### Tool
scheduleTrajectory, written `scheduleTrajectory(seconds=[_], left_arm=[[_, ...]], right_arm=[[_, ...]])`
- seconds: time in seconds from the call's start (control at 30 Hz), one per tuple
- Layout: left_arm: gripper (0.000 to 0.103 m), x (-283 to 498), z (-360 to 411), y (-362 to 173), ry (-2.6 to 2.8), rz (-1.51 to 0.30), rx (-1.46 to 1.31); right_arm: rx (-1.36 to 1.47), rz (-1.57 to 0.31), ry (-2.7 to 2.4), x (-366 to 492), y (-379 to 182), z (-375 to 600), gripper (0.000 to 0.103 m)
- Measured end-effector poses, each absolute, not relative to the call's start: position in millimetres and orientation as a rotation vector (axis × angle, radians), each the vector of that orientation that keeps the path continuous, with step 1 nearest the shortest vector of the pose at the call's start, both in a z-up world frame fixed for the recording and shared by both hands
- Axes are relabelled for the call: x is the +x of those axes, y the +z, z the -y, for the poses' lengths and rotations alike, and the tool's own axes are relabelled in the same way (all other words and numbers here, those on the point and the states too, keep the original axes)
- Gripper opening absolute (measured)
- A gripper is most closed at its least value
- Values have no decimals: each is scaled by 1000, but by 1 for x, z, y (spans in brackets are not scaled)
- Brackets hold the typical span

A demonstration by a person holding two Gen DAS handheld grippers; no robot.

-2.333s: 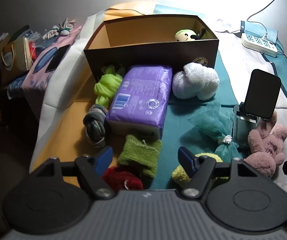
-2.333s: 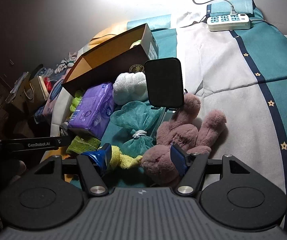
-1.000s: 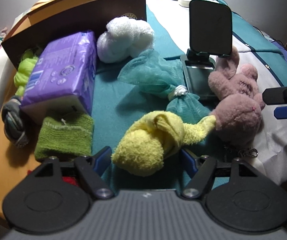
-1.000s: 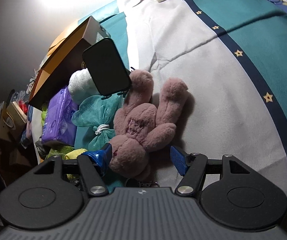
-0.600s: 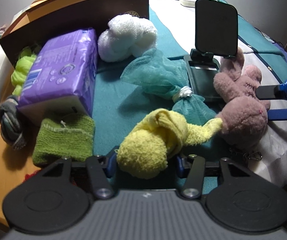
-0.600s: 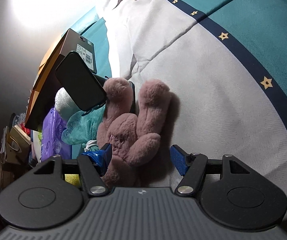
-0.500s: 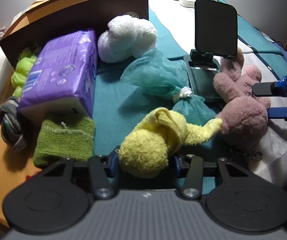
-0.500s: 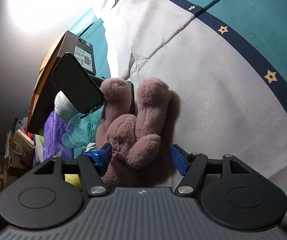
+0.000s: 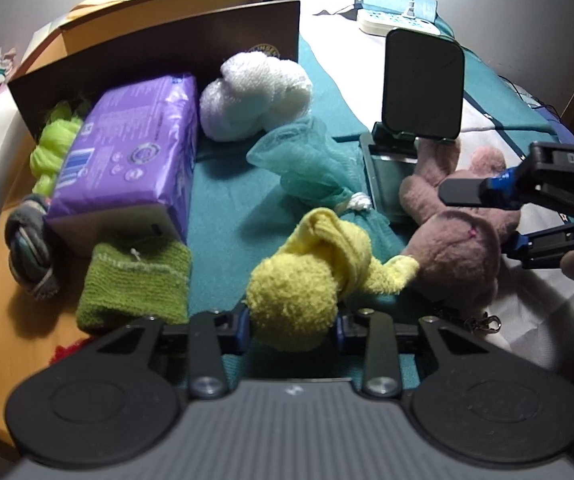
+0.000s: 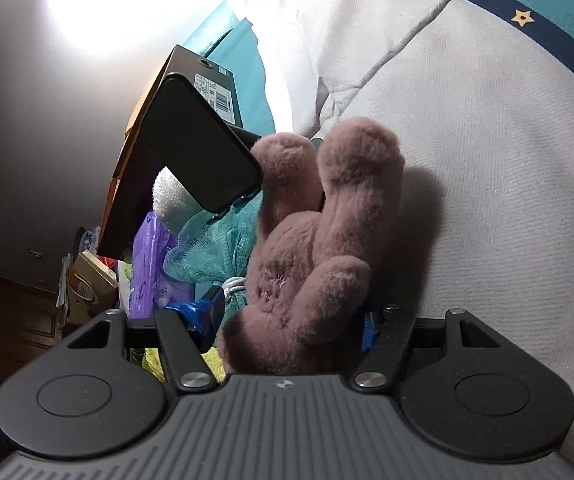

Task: Organize soft objects
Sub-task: 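Reach the right tool to the pink bunny while the left tool reaches the yellow towel, then lift the pink bunny with the right tool while the left tool lifts the yellow towel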

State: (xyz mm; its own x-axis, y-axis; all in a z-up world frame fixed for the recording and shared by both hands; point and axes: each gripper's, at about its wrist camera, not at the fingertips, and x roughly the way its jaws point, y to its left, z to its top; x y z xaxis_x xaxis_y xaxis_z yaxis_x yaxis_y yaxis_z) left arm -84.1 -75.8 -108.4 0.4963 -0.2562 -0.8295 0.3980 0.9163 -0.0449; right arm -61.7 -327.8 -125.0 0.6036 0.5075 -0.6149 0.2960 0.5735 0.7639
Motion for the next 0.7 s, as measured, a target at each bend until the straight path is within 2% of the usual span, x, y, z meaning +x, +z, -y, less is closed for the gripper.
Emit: scheduleTrajectory(seconds=[0.07,0.1,0.17,0.7], left_arm=[[35,-86,74,-103,-399,-963,153],[35,-88,72,-99,-398,-957,146],[35,-89,68,-91,-396,-942,126],[35,-83,42,-15,-357,-771,20]], right_arm=[[1008,-964,165,-60,-128,329,40],[1010,-968,169,-60,-129,330,29],[1050,-965,169,-63,-131,335,16],[1145,-881,109,-99,-107,379,14]])
